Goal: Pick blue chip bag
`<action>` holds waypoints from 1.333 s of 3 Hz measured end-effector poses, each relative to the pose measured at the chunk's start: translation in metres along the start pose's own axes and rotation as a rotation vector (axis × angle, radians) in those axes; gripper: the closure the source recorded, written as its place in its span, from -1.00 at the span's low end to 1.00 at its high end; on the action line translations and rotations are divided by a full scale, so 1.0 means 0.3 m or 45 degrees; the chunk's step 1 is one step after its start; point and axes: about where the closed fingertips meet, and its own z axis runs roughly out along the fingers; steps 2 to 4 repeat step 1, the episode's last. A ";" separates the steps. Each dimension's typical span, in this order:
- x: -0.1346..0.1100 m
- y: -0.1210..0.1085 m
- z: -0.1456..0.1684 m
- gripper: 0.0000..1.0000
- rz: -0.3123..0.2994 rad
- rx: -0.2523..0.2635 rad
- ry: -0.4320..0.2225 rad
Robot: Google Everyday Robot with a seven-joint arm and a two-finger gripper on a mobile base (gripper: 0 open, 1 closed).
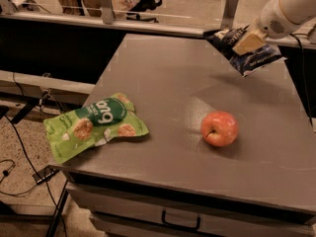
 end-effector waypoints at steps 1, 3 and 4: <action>-0.006 -0.002 -0.004 1.00 -0.003 0.000 -0.006; -0.006 -0.002 -0.004 1.00 -0.003 0.000 -0.006; -0.006 -0.002 -0.004 1.00 -0.003 0.000 -0.006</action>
Offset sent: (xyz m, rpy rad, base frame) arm 0.0000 0.0000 0.0000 0.0000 0.0000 0.0000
